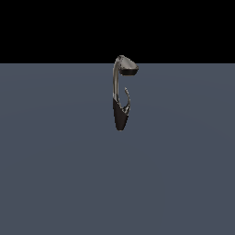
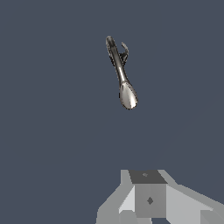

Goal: Turn on the faucet by rotating a designated handle.

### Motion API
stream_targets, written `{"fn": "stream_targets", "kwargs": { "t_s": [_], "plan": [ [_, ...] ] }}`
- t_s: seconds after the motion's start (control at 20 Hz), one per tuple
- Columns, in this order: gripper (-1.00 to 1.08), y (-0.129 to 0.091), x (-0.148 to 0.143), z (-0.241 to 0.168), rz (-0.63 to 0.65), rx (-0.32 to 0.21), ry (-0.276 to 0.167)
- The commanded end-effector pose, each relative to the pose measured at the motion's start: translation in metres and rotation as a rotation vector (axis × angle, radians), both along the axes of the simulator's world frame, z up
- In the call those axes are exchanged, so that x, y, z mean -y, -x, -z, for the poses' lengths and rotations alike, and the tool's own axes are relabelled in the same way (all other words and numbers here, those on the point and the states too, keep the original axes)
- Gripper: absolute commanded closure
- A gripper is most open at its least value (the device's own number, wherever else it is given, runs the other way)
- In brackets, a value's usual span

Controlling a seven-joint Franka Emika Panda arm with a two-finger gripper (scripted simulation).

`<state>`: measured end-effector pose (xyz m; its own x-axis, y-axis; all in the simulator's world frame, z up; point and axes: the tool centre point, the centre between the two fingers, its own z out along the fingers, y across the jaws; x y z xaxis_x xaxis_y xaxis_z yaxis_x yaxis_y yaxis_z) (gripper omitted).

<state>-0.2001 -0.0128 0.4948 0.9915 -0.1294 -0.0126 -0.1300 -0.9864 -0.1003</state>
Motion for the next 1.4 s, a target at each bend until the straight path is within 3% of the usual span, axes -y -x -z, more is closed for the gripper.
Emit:
{"fn": "stream_targets", "kwargs": {
  "t_s": [0.0,0.65,1.35],
  "plan": [
    [1.08,-0.014,-0.001,0.003,0.038,-0.017,-0.023],
    [1.08,-0.105,-0.005,0.041,0.3,-0.144,-0.168],
    [1.08,-0.198,-0.001,0.116,0.603,-0.31,-0.307]
  ]
}}
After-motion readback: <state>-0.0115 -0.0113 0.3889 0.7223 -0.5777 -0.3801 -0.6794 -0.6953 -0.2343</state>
